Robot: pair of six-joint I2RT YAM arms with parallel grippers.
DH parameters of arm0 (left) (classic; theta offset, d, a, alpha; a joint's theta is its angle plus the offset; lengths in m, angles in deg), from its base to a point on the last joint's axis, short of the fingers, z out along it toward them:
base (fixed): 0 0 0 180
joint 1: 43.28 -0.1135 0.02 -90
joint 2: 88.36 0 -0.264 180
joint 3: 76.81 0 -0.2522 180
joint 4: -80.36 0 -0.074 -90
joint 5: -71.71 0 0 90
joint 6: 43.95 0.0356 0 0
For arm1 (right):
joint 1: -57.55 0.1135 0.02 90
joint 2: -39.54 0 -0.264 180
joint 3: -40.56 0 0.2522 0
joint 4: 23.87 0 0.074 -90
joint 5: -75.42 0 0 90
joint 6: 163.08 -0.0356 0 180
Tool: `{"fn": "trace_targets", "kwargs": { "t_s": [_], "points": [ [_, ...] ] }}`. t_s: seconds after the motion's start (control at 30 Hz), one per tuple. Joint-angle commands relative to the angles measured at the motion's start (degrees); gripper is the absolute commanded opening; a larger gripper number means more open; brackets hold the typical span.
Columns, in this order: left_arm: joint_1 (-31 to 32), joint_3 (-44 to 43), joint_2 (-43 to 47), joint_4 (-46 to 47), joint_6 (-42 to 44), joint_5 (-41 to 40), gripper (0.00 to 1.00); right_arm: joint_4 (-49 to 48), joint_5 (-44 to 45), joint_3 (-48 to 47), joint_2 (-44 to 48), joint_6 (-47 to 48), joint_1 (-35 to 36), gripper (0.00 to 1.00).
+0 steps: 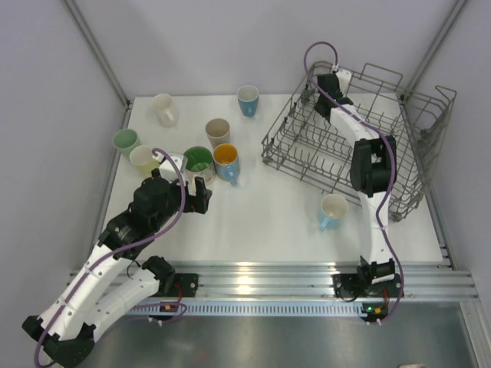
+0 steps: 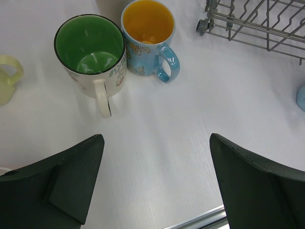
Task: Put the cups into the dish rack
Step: Place the cup upside down on the dish rack, then grab a cup with the left arm
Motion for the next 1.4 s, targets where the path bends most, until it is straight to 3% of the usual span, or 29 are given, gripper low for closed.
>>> {"fn": "trace_targets", "kwargs": {
  "t_s": [0.0,0.4,0.77,0.83,0.87,1.0,1.37],
  "points": [
    [0.06,-0.21,0.76,0.46,0.9,-0.18,0.98,-5.08,-0.12,-2.39,2.46,-0.58,-0.58,0.27],
    [0.06,-0.21,0.94,0.46,0.99,0.08,0.98,-4.46,-3.2,1.65,8.16,-2.25,-0.76,0.42],
    [0.06,-1.35,0.77,0.38,0.9,-0.27,0.98,-0.86,-16.2,9.74,21.17,-6.03,-2.96,0.59],
    [0.06,-2.49,0.5,0.2,0.64,-0.27,0.98,0.72,-20.31,11.05,24.25,-5.42,-3.05,0.67],
    [0.06,-3.1,0.41,0.03,0.37,-0.09,0.98,0.99,-22.43,11.67,25.3,-4.98,-3.05,0.77],
    [0.06,-6.27,-0.9,-0.24,-0.5,0.35,0.98,3.89,-30.08,15.78,33.1,-3.57,-2.61,0.99],
    [0.15,-16.2,-11.43,-0.5,-0.86,-2.63,0.98,1.7,-38.44,39.5,62.63,-1.55,6.53,0.99]
  ]
}}
